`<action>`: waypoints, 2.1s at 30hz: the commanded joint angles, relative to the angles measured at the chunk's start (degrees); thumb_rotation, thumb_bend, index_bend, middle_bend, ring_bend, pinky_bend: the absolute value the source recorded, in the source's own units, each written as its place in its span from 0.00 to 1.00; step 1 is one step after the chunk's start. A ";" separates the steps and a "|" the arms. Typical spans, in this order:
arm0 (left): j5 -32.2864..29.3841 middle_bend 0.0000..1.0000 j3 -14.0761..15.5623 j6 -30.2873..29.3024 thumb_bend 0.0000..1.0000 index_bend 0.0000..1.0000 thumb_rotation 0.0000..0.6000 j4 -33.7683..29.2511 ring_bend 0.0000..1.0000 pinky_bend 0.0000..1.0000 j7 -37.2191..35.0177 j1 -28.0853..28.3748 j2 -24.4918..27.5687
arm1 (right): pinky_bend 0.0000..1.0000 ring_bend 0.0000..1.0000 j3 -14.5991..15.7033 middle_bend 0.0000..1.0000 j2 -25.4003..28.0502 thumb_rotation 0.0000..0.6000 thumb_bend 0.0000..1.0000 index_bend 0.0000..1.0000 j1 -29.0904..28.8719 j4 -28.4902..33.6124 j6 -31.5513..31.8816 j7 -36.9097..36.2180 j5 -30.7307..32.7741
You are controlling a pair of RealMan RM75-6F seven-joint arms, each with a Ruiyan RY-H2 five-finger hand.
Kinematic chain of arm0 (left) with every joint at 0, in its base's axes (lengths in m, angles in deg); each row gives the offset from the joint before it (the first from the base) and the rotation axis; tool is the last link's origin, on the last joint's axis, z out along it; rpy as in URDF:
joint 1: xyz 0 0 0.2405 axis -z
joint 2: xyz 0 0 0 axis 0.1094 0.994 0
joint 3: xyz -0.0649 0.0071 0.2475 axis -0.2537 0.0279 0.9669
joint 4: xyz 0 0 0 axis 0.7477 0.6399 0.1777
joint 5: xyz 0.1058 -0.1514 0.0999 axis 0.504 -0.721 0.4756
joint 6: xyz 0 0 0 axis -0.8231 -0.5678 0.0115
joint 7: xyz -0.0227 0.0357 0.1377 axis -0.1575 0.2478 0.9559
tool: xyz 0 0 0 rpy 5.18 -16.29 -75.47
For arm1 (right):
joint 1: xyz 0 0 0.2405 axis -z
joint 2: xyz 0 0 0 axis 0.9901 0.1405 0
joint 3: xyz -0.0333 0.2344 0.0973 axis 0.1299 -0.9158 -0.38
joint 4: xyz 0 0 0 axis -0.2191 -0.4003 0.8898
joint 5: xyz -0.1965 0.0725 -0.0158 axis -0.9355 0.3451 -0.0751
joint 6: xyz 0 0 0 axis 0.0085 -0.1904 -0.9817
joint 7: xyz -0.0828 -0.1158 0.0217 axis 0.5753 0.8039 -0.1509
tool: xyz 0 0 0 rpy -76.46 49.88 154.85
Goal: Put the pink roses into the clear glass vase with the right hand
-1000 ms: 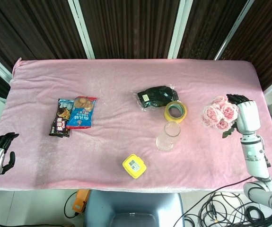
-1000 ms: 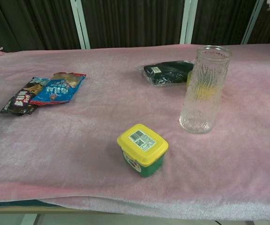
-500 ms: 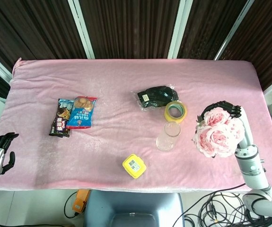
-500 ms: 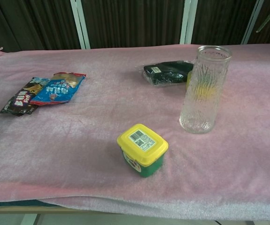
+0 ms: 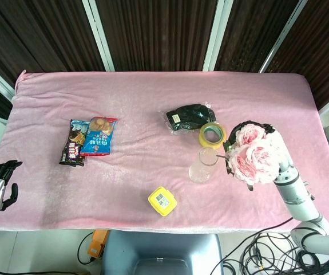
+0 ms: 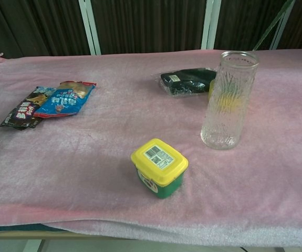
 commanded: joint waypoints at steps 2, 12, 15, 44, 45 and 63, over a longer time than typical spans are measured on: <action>-0.11 0.15 -0.05 0.12 0.64 0.19 1.00 0.06 0.16 0.37 -0.09 0.04 0.00 | 0.65 0.58 0.06 0.63 -1.44 1.00 0.26 0.82 -1.70 -2.38 -2.62 -1.57 1.55; 0.00 0.15 -0.08 -0.08 0.64 0.19 1.00 0.14 0.16 0.37 -0.27 -0.02 -0.01 | 0.65 0.58 0.65 0.63 -4.57 1.00 0.26 0.82 -4.03 -7.89 -8.15 -7.55 4.53; -0.02 0.15 -0.05 -0.04 0.64 0.19 1.00 0.15 0.16 0.37 -0.31 -0.04 0.02 | 0.65 0.58 1.11 0.63 -5.74 1.00 0.26 0.82 -4.50 -10.06 -9.45 -9.24 4.99; -0.10 0.15 -0.08 0.03 0.64 0.19 1.00 0.16 0.16 0.37 -0.27 -0.04 0.05 | 0.18 0.00 8.93 0.11 -8.64 1.00 0.26 0.14 -6.74 -21.81 -17.77 -20.49 2.61; -0.11 0.15 -0.08 0.05 0.64 0.19 1.00 0.16 0.16 0.37 -0.26 -0.03 0.04 | 0.17 0.00 8.98 0.10 -8.61 1.00 0.26 0.12 -6.66 -21.85 -17.67 -20.57 2.66; -0.14 0.15 -0.01 0.47 0.64 0.19 1.00 0.19 0.16 0.37 -0.35 0.13 0.10 | 0.02 0.00 13.57 0.00 -3.90 1.00 0.12 0.00 -2.09 -19.42 -14.54 -16.32 1.12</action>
